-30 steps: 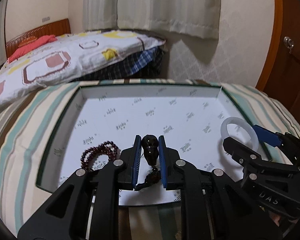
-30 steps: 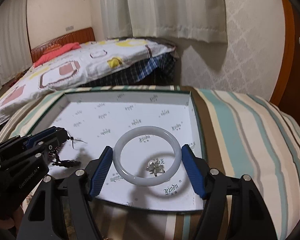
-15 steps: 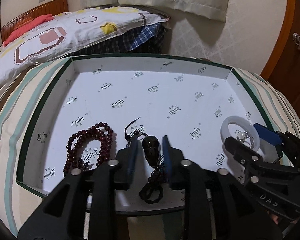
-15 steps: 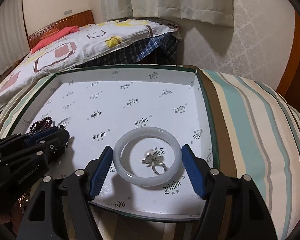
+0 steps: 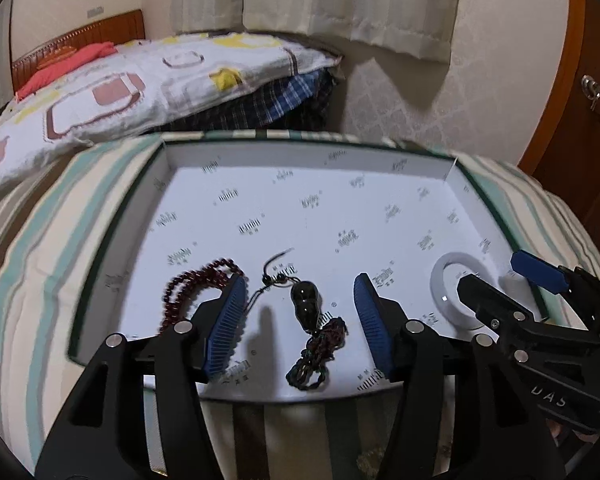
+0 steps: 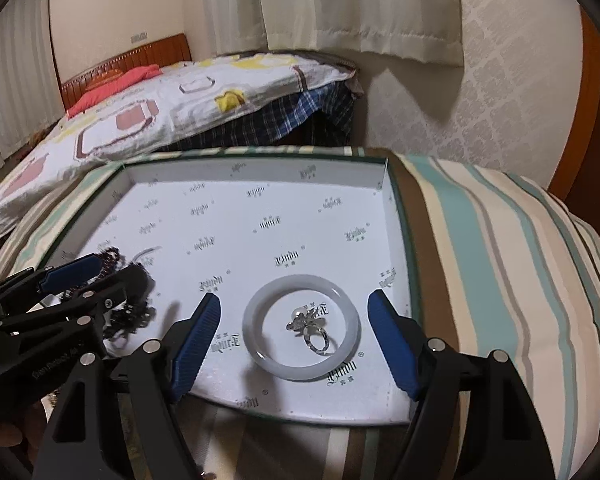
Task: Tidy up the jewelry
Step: 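Open both tools to set the pendant and bangle inside the box, then withdraw both tools from the box back over the jewelry row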
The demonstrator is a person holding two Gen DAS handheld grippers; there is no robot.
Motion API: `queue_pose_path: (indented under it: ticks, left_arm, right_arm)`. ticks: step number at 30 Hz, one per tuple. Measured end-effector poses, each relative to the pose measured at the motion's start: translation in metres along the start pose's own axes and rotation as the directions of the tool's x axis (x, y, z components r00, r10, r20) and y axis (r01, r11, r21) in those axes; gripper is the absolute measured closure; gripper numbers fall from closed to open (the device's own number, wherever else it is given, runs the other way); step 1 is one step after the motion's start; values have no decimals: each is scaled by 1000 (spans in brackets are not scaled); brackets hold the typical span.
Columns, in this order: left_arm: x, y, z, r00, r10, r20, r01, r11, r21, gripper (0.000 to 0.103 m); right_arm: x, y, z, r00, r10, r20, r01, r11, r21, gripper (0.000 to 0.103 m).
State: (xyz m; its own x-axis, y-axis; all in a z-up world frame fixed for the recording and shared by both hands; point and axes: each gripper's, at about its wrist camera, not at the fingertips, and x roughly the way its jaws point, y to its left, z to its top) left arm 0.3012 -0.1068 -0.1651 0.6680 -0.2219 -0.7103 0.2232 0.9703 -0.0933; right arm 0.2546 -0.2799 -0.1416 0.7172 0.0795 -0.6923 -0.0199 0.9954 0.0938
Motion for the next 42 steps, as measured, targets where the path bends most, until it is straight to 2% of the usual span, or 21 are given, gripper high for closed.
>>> queue_pose_path:
  ticks: [6, 14, 32, 35, 42]
  left_arm:
    - [-40, 3, -6, 997, -2, 78, 5, 999, -37, 45]
    - [-84, 8, -29, 990, 32, 138, -25, 998, -53, 45]
    - [-133, 31, -105, 994, 72, 77, -65, 994, -89, 45]
    - [-135, 39, -114, 995, 85, 56, -79, 991, -107, 45]
    - [-145, 48, -124, 992, 109, 66, -101, 988, -118, 45]
  right_arm:
    - [-33, 2, -8, 998, 1, 57, -2, 1000, 18, 29]
    - [-70, 9, -36, 995, -4, 99, 1, 1000, 28, 29]
    - [-111, 26, -101, 997, 10, 81, -11, 1000, 13, 29]
    - [-111, 26, -109, 997, 11, 72, -12, 1000, 18, 29]
    - [-116, 25, -117, 997, -1, 81, -1, 1000, 25, 29]
